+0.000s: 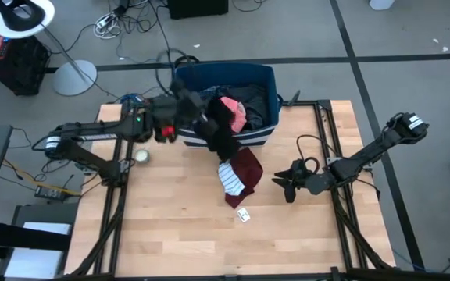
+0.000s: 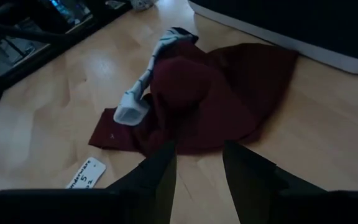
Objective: Sort clothes
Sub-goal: Put the black boxer into the laundry organizer
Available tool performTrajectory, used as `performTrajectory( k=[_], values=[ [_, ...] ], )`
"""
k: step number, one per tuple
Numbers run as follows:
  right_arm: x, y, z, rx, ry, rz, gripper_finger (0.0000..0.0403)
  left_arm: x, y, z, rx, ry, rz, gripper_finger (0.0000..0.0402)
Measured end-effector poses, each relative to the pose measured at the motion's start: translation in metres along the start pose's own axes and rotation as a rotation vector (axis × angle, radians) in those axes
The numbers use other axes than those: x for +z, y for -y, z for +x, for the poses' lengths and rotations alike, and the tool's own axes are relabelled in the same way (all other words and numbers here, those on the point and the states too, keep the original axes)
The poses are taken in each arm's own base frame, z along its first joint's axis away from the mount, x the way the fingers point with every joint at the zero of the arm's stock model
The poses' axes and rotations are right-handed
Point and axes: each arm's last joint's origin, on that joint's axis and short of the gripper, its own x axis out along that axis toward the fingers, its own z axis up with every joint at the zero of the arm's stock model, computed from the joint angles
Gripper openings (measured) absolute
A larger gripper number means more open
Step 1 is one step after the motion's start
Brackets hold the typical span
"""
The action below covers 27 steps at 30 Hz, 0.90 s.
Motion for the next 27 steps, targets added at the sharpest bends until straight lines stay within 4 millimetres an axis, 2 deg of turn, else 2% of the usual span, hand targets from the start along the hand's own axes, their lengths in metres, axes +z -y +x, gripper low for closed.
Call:
performTrajectory(
  k=[2,8,12,18,23,27],
  values=[
    [0.000,0.000,0.001,-0.005,0.000,-0.001,0.0134,0.003,-0.013,0.008,0.079,0.014,-0.014,0.0000],
    [-0.001,0.002,0.003,-0.025,-0.005,-0.011,0.0134,-0.007,-0.042,0.035,0.235,0.017,-0.009,0.0000],
    [-0.002,0.003,0.004,-0.033,-0.010,-0.021,0.0134,-0.017,-0.052,0.045,0.225,-0.008,-0.033,0.0000],
    [-0.003,0.004,0.006,-0.054,-0.016,-0.042,0.0134,-0.057,-0.033,0.060,-0.005,-0.191,-0.050,0.0000],
    [-0.006,0.006,0.009,-0.078,-0.027,-0.053,0.0134,-0.100,-0.008,0.078,-0.062,-0.334,-0.046,0.0000],
    [-0.009,0.007,0.012,-0.088,-0.040,-0.049,0.0134,-0.129,0.011,0.094,-0.179,-0.409,-0.069,0.0013]
  ],
)
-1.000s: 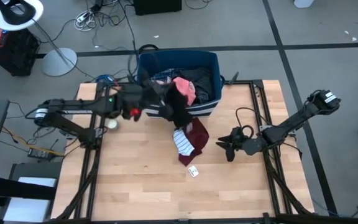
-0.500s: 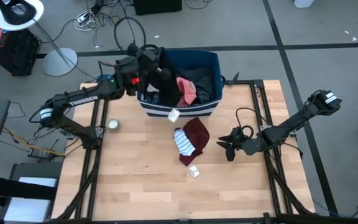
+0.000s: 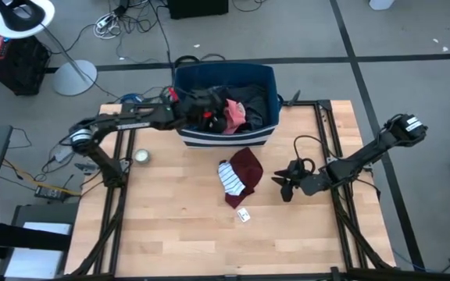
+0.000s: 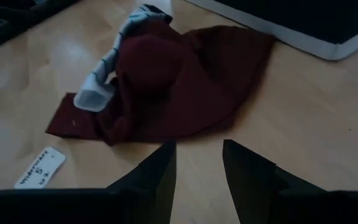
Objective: Sort clothes
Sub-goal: Put the black boxer into the laundry organizer, then put the white sock into the laundry organizer
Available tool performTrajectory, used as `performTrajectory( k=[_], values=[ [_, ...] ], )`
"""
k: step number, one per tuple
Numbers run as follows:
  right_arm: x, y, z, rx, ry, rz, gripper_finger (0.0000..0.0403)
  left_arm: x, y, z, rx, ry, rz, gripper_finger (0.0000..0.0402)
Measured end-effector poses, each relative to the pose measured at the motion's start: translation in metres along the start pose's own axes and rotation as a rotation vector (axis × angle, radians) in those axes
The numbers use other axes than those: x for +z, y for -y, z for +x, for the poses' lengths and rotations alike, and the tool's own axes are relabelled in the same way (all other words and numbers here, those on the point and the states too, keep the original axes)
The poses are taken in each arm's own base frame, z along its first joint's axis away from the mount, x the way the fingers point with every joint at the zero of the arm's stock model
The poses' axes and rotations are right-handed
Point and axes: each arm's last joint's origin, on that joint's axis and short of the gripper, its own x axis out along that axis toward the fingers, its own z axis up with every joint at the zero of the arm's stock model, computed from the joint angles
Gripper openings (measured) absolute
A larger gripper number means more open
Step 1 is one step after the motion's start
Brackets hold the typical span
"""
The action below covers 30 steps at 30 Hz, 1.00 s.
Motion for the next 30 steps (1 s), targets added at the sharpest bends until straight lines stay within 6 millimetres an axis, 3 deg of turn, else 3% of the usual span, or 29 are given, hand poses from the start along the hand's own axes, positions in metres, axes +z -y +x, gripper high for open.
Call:
performTrajectory(
  k=[8,12,16,21,25,30],
  values=[
    [-0.006,0.001,0.004,-0.025,-0.027,-0.001,0.0134,-0.035,0.006,0.045,-0.149,-0.176,-0.183,0.0110],
    [-0.008,0.001,0.006,-0.031,-0.032,-0.007,0.0134,-0.043,0.005,0.048,-0.156,-0.241,-0.212,0.0155],
    [-0.008,0.001,0.006,-0.031,-0.032,-0.005,0.0134,-0.037,0.002,0.042,-0.133,-0.228,-0.207,0.0171],
    [-0.008,0.001,0.006,-0.027,-0.029,0.000,0.0134,-0.004,-0.010,0.021,-0.106,-0.131,-0.197,0.0172],
    [-0.008,0.000,0.006,-0.025,-0.028,0.002,0.0134,0.038,-0.027,-0.016,-0.081,0.047,-0.192,0.0172],
    [-0.008,0.000,0.006,-0.021,-0.031,0.002,0.0134,0.057,-0.035,-0.060,-0.094,0.106,-0.172,0.0172]
  ],
)
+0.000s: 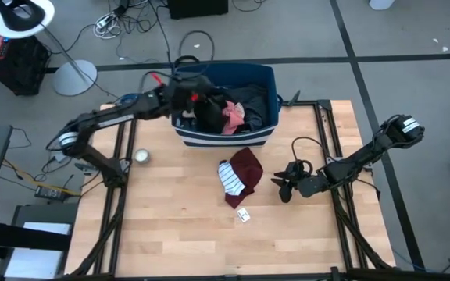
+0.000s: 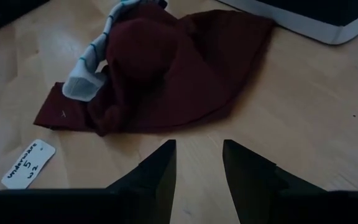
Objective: Sort clothes
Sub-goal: Put the white sock into the laundry organizer
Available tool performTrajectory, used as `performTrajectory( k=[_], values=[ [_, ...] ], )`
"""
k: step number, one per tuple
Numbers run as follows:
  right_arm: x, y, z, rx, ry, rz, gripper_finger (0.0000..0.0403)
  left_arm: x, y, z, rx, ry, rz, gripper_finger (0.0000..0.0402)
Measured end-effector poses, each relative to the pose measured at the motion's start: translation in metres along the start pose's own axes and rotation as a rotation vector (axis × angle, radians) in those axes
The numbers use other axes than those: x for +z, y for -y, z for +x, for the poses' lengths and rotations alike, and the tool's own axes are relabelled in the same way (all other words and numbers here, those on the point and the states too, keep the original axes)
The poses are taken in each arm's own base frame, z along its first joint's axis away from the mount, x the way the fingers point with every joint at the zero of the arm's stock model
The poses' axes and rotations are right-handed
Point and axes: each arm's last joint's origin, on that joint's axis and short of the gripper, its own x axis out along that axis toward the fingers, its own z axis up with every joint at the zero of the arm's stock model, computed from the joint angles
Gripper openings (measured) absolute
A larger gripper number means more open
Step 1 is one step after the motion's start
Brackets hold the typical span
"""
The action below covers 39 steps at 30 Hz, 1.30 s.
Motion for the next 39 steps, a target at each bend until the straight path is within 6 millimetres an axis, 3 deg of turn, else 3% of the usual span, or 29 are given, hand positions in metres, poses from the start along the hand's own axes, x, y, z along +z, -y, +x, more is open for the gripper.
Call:
performTrajectory(
  k=[4,12,17,23,31,39],
  values=[
    [0.000,0.000,0.000,0.003,0.002,-0.001,0.0134,0.014,0.010,-0.046,-0.055,0.046,0.040,0.0172],
    [0.003,-0.004,0.000,0.033,0.028,0.029,0.0134,-0.015,0.059,-0.099,-0.075,-0.078,0.151,0.0172],
    [0.008,-0.010,-0.001,0.108,0.052,0.080,0.0134,-0.072,0.090,-0.105,-0.156,-0.138,0.169,0.0172],
    [0.011,-0.018,-0.001,0.219,0.043,0.019,0.0134,-0.139,0.103,-0.107,-0.242,-0.115,0.070,0.0172],
    [0.021,-0.041,0.009,0.247,0.087,-0.058,0.0137,-0.195,0.101,-0.111,-0.301,-0.073,-0.027,0.0172],
    [0.025,-0.070,0.042,0.179,0.078,-0.271,0.0166,-0.230,0.097,-0.108,-0.321,-0.056,-0.114,0.0172]
  ],
)
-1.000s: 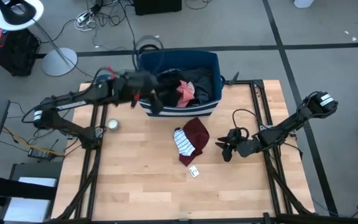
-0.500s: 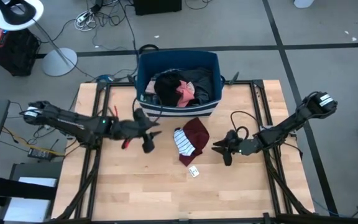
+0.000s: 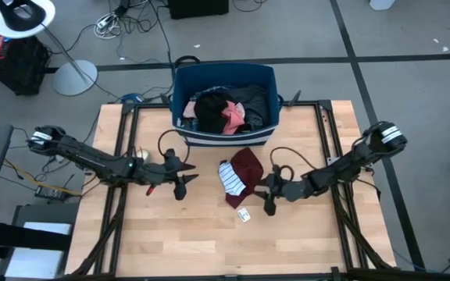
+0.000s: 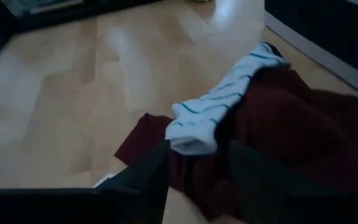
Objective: Sort clothes
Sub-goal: Put the white sock into the laundry organizer
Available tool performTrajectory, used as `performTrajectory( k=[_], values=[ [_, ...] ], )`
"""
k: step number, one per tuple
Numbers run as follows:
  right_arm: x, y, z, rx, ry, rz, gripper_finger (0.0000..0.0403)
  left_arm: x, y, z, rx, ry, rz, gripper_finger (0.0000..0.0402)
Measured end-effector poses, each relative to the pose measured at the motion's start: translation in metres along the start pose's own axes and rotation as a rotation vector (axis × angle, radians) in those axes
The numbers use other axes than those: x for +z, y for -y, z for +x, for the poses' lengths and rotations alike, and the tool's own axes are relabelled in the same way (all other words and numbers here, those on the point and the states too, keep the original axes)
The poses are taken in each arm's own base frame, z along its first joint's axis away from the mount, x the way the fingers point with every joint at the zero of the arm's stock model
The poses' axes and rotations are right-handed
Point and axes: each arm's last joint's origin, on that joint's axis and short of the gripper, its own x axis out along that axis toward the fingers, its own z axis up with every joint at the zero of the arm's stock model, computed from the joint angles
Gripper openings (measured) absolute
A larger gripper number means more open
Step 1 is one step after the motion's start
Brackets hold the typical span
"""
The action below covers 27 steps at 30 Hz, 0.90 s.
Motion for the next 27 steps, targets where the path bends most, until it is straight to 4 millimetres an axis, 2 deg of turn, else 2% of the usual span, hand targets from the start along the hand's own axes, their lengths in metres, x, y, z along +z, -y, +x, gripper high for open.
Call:
performTrajectory(
  k=[10,20,24,27],
  values=[
    [0.006,-0.019,0.043,-0.043,-0.036,-0.224,0.0176,-0.020,-0.008,0.000,-0.004,0.000,-0.028,0.0172],
    [0.008,-0.010,0.075,-0.156,-0.188,-0.313,0.0173,-0.020,-0.008,0.000,-0.012,0.015,-0.036,0.0172],
    [0.006,-0.008,0.085,-0.167,-0.250,-0.327,0.0151,-0.019,-0.008,0.000,-0.016,0.023,-0.040,0.0172],
    [0.009,-0.010,0.091,-0.152,-0.266,-0.324,0.0100,-0.019,-0.008,0.000,-0.016,0.023,-0.039,0.0172]
  ],
)
